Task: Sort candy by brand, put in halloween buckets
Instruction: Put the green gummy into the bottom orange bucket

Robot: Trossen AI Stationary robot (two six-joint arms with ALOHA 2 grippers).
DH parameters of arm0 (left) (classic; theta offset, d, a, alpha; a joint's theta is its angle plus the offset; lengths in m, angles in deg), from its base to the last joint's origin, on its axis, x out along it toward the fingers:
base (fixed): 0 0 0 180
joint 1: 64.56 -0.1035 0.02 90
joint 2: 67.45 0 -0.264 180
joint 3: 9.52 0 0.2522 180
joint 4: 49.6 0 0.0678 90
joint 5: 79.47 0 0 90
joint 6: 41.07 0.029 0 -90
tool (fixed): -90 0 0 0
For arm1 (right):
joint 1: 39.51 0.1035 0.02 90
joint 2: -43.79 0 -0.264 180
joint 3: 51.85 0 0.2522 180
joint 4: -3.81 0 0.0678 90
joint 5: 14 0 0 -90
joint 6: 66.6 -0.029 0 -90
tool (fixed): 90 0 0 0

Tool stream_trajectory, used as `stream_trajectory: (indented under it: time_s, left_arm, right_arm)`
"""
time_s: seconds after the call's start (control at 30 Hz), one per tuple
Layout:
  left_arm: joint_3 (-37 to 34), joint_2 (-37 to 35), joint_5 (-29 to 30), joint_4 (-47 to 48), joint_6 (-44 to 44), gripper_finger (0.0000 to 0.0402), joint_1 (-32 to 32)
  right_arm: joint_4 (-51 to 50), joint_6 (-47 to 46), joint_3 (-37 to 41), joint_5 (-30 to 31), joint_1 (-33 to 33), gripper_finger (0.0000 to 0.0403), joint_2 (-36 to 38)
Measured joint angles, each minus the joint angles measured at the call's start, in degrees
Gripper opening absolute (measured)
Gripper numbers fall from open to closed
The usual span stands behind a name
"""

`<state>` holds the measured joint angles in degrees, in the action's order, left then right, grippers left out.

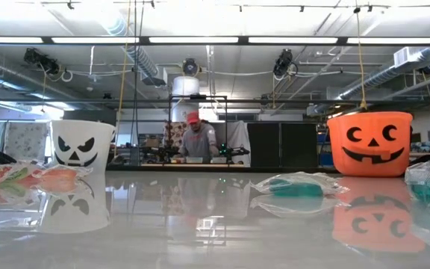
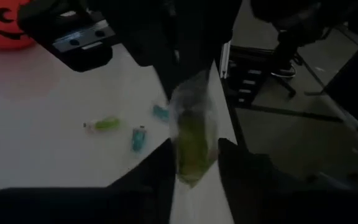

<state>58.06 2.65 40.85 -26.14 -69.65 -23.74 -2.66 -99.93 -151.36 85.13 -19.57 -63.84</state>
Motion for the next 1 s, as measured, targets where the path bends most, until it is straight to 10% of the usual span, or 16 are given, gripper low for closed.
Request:
stream_trajectory:
  time_s: [0.2,0.7,1.0]
  left_arm:
    - [0.0,-0.14,-0.19,1.18,-1.36,0.0019,0.02]
    - [13.56,-1.99,-38.01,51.82,-32.83,0.0018,9.19]
    - [7.77,-0.93,-39.48,52.21,-42.71,0.0023,18.53]
  right_arm:
    - [0.07,-1.54,0.0,-0.22,-0.17,0.0006,-0.02]
    - [-40.58,-20.26,-0.04,-1.61,1.58,0.0114,-0.02]
    - [-50.2,-26.96,-0.02,3.11,5.11,0.0116,-0.02]
